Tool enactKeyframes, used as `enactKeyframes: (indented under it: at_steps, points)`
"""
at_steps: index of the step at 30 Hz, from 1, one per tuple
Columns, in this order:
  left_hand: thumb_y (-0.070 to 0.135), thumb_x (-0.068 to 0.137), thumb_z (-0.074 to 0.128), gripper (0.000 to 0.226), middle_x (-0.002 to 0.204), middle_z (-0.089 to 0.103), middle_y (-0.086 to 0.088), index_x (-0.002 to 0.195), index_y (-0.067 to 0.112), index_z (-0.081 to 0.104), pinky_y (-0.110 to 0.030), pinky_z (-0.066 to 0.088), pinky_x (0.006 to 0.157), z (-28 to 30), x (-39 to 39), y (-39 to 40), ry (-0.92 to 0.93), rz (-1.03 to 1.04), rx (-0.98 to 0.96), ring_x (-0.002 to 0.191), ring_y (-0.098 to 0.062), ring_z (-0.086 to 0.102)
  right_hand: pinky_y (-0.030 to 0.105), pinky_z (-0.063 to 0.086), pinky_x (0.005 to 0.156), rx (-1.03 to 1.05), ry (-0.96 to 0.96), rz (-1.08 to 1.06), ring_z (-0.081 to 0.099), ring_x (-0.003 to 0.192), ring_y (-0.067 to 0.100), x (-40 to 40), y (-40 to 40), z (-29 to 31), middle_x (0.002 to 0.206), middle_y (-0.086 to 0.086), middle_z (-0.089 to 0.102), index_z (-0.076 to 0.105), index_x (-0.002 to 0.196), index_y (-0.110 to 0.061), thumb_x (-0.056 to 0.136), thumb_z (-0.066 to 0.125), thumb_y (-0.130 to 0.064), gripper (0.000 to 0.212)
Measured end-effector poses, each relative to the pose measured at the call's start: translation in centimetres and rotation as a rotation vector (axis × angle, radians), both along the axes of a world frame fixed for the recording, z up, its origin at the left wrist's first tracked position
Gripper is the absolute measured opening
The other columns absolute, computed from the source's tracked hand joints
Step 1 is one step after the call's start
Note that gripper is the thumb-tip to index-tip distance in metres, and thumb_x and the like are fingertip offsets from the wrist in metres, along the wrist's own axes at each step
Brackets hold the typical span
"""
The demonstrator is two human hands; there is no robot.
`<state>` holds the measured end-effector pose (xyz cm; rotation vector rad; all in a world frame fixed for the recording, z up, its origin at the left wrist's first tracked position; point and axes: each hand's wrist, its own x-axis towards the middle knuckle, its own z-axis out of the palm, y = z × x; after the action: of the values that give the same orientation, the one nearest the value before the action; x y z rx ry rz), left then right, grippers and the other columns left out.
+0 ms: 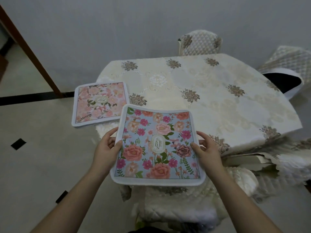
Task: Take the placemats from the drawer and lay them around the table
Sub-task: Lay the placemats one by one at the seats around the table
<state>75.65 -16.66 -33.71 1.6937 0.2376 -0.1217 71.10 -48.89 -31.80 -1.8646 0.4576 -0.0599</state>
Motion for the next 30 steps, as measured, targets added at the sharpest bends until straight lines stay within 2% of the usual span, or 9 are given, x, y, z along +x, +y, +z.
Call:
enactKeyframes:
  at_steps: [4, 8, 11, 16, 19, 23, 27, 30]
  points:
    - [0.014, 0.099, 0.059, 0.041, 0.099, 0.073, -0.004, 0.132, 0.037, 0.054, -0.048, 0.062, 0.074, -1.0, 0.0, -0.2, 0.026, 0.029, 0.029, 0.087, -0.016, 0.074, 0.043, 0.062, 0.066, 0.009, 0.02, 0.042, 0.072, 0.078, 0.014, 1.4, -0.2, -0.4, 0.101, 0.005, 0.064, 0.052, 0.126, -0.037, 0.097, 0.06, -0.021, 0.035]
    - [0.014, 0.098, 0.06, 0.042, 0.1, 0.072, -0.006, 0.131, 0.04, 0.053, -0.048, 0.061, 0.075, -2.1, 0.1, -1.0, 0.059, 0.081, 0.047, 0.089, -0.018, 0.074, 0.027, 0.059, 0.057, 0.024, 0.037, 0.085, 0.071, 0.077, 0.009, 2.8, -1.1, -1.3, 0.102, 0.004, 0.064, 0.051, 0.131, -0.034, 0.099, 0.056, -0.021, 0.035]
    - [0.015, 0.098, 0.061, 0.044, 0.1, 0.072, -0.008, 0.134, 0.038, 0.052, -0.048, 0.061, 0.074, -2.8, 0.3, -2.3, 0.064, 0.101, 0.075, 0.088, -0.02, 0.074, 0.022, 0.057, 0.056, 0.038, 0.06, 0.12, 0.071, 0.079, 0.007, 3.7, -2.5, -2.3, 0.105, 0.003, 0.065, 0.049, 0.134, -0.033, 0.1, 0.054, -0.022, 0.037]
    - [0.018, 0.098, 0.061, 0.044, 0.1, 0.072, -0.008, 0.136, 0.036, 0.051, -0.049, 0.061, 0.074, -3.8, 1.0, -5.8, 0.109, 0.123, 0.135, 0.087, -0.022, 0.074, 0.024, 0.058, 0.059, 0.111, 0.112, 0.177, 0.07, 0.087, 0.009, 5.2, -6.5, -4.0, 0.107, -0.001, 0.066, 0.049, 0.136, -0.035, 0.101, 0.053, -0.025, 0.036]
    - [0.018, 0.099, 0.059, 0.045, 0.103, 0.072, -0.007, 0.14, 0.033, 0.048, -0.042, 0.061, 0.073, -4.4, 1.6, -8.4, 0.14, 0.115, 0.203, 0.085, -0.02, 0.073, 0.021, 0.056, 0.058, 0.107, 0.136, 0.195, 0.066, 0.092, 0.007, 6.0, -9.2, -5.3, 0.109, -0.006, 0.064, 0.047, 0.136, -0.035, 0.1, 0.054, -0.028, 0.038]
    - [0.019, 0.098, 0.061, 0.045, 0.094, 0.073, -0.006, 0.14, 0.029, 0.047, -0.039, 0.06, 0.071, -5.3, 3.0, -10.4, 0.155, 0.069, 0.282, 0.08, -0.015, 0.072, 0.037, 0.061, 0.07, 0.127, 0.193, 0.141, 0.068, 0.097, 0.015, 7.6, -11.5, -7.2, 0.113, -0.002, 0.065, 0.045, 0.14, -0.029, 0.1, 0.056, -0.029, 0.042]
    - [0.016, 0.097, 0.061, 0.044, 0.09, 0.074, 0.0, 0.137, 0.029, 0.048, -0.023, 0.055, 0.061, -6.1, 4.7, -10.8, 0.152, 0.077, 0.273, 0.072, -0.003, 0.071, 0.022, 0.053, 0.06, 0.086, 0.216, 0.133, 0.063, 0.091, 0.006, 10.0, -11.8, -8.7, 0.114, -0.005, 0.063, 0.048, 0.136, -0.025, 0.101, 0.053, -0.025, 0.035]
    - [0.014, 0.097, 0.062, 0.046, 0.095, 0.074, -0.003, 0.139, 0.028, 0.048, -0.034, 0.061, 0.07, -7.7, 6.1, -10.2, 0.176, 0.094, 0.256, 0.079, -0.01, 0.072, 0.029, 0.056, 0.067, 0.076, 0.222, 0.158, 0.064, 0.101, 0.016, 11.9, -11.1, -10.1, 0.116, -0.002, 0.064, 0.051, 0.133, -0.024, 0.1, 0.054, -0.025, 0.033]
